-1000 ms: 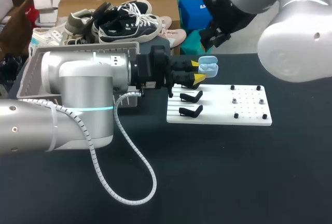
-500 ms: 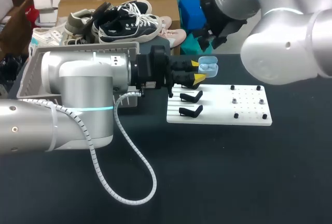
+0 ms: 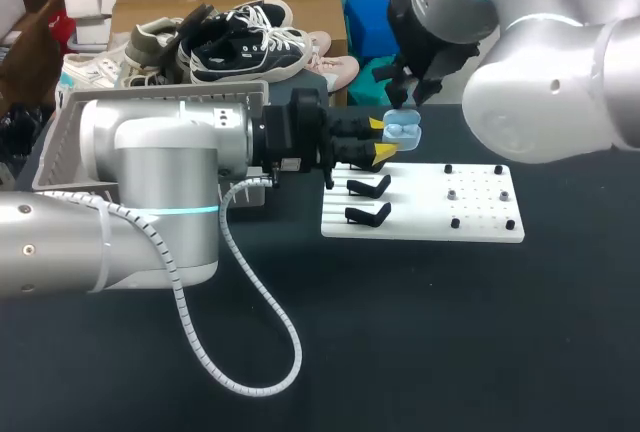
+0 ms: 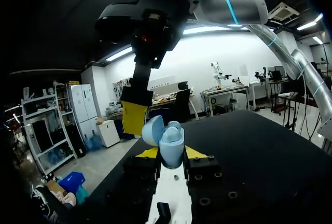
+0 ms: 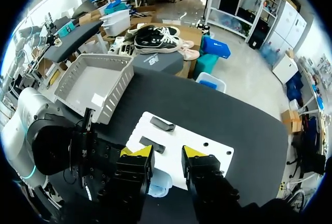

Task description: Pick up each earbud case from the left stands, insert the matching earbuds, close the lid, and place the case in the box.

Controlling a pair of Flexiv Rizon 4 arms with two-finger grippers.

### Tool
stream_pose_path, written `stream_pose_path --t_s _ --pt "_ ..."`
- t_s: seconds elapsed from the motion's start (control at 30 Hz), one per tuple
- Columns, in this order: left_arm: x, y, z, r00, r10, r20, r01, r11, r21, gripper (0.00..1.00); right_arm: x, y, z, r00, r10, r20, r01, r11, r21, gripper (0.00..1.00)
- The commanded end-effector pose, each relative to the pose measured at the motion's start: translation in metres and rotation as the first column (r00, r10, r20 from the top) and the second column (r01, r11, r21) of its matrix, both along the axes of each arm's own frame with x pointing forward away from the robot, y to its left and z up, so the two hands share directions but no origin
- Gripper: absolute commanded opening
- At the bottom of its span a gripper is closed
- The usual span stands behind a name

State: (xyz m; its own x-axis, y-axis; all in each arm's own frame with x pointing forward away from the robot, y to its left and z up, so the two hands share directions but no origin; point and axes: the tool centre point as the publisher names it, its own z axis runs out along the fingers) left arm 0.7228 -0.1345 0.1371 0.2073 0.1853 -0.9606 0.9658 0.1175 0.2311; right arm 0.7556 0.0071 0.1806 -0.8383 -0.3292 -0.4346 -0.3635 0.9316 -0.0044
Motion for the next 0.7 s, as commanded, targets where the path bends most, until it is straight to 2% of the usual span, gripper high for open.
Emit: stream_pose_path --t_s 0.03,0.43,0.7 --pt "0.000 0.000 0.000 1.000 0.007 0.003 -0.007 1.000 -0.003 0.00 -0.014 -0.004 0.002 1.000 -0.009 0.021 0.009 1.000 0.003 0.32" --pt "0.000 0.000 0.000 1.000 0.007 0.003 -0.007 1.000 -0.003 0.00 -0.026 -0.008 0.006 0.999 -0.024 0.026 0.023 0.999 0.030 0.32" --pt "0.000 0.000 0.000 1.000 0.007 0.003 -0.007 1.000 -0.003 0.00 -0.039 -0.025 0.014 0.996 -0.075 0.054 0.070 0.994 0.079 0.33"
